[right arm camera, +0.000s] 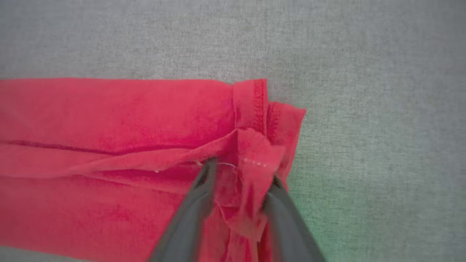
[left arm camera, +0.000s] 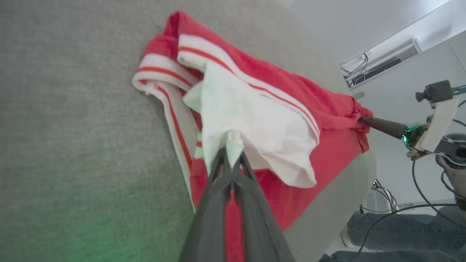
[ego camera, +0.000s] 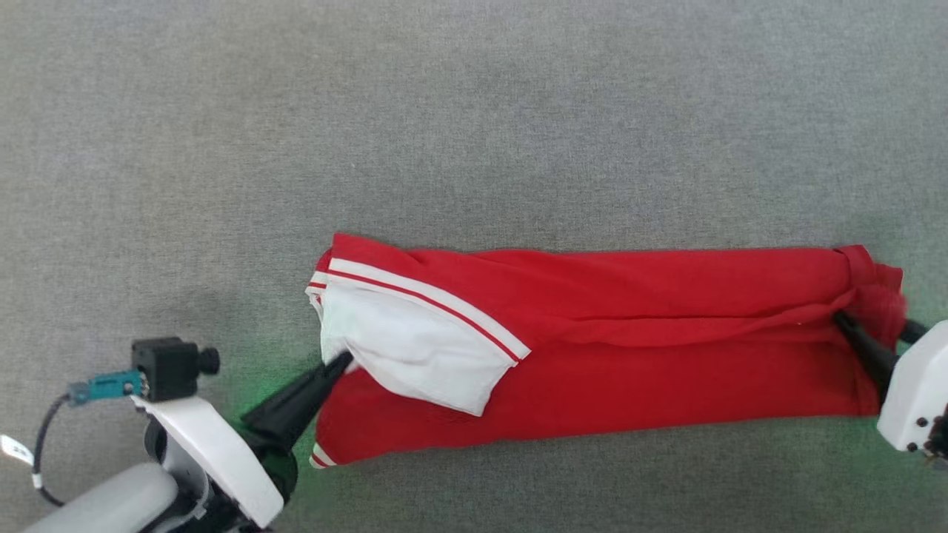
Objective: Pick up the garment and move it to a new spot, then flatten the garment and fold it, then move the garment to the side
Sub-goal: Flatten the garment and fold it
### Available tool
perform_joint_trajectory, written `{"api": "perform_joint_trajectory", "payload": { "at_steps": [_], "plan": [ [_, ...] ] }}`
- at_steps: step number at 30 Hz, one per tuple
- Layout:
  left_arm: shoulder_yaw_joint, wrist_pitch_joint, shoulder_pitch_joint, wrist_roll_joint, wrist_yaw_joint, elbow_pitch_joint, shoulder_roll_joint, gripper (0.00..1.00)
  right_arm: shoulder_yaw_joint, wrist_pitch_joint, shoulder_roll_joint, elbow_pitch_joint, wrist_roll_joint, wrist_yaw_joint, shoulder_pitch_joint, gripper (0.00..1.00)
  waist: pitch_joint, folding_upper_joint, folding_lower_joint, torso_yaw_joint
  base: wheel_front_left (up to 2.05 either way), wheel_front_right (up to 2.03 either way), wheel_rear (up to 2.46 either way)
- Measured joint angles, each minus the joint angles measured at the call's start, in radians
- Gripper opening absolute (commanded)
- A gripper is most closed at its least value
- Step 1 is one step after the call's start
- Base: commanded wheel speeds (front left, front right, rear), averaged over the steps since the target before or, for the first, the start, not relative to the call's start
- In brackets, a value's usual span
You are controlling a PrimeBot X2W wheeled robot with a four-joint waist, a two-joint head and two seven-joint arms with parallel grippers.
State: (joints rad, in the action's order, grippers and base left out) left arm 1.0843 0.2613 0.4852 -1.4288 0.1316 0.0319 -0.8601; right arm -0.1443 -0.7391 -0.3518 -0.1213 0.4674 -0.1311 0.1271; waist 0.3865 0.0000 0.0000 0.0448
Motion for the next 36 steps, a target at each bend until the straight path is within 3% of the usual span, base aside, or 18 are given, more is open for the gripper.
{"api": "perform_joint_trajectory", "payload": {
  "at_steps": [1,7,16,27,30,31,32,33,34,36],
  "plan": [
    [-0.021,0.000,-0.001,0.003,0.000,0.002,0.005,1.00,-0.007,-0.005,0.000,-0.007,0.011,0.000,0.000,1.00,-0.003,0.0000,0.0000,0.001,0.00,0.00,0.00],
    [-0.155,0.000,-0.075,0.077,0.000,0.042,0.056,1.00,-0.097,-0.059,-0.020,-0.022,0.043,0.000,-0.025,1.00,-0.020,0.0000,0.0000,0.029,0.00,0.00,0.00],
    [-0.563,0.000,-0.250,0.349,-0.001,0.142,0.337,1.00,-0.155,-0.107,-0.029,0.139,0.078,0.000,-0.004,1.00,-0.044,0.0000,0.0000,0.103,0.00,0.00,0.00],
    [-0.845,0.000,-0.348,0.912,-0.001,0.106,0.528,1.00,-0.120,-0.142,-0.056,0.240,0.087,0.000,0.025,1.00,-0.071,0.0000,0.0000,0.142,0.00,0.00,0.00],
    [-0.890,0.000,-0.366,1.008,-0.001,0.090,0.578,1.00,-0.108,-0.150,-0.060,0.254,0.087,0.001,0.032,1.00,-0.072,0.0001,0.0000,0.143,0.00,0.00,0.00],
    [-0.893,0.000,-0.369,1.033,-0.001,0.087,0.583,1.00,-0.103,-0.151,-0.061,0.258,0.087,0.001,0.036,0.81,-0.071,0.0001,0.0001,0.142,0.00,0.00,0.00],
    [-0.901,0.000,-0.371,1.058,-0.001,0.085,0.591,1.00,-0.097,-0.152,-0.062,0.262,0.087,0.001,0.040,0.46,-0.071,0.0001,0.0000,0.140,0.00,0.00,0.00],
    [-0.901,0.000,-0.371,1.058,-0.001,0.085,0.591,1.00,-0.097,-0.152,-0.062,0.262,0.087,0.001,0.040,0.27,-0.071,0.0001,0.0000,0.140,0.00,0.00,0.00],
    [-0.915,0.000,-0.371,1.070,-0.001,0.083,0.604,1.00,-0.093,-0.156,-0.062,0.265,0.087,0.001,0.045,0.00,-0.071,0.0000,0.0000,0.139,0.00,0.00,0.00],
    [-0.916,0.000,-0.372,1.095,-0.001,0.073,0.606,1.00,-0.085,-0.157,-0.061,0.272,0.087,0.001,0.054,0.00,-0.070,0.0000,0.0000,0.135,0.00,0.00,0.00]
  ]
}}
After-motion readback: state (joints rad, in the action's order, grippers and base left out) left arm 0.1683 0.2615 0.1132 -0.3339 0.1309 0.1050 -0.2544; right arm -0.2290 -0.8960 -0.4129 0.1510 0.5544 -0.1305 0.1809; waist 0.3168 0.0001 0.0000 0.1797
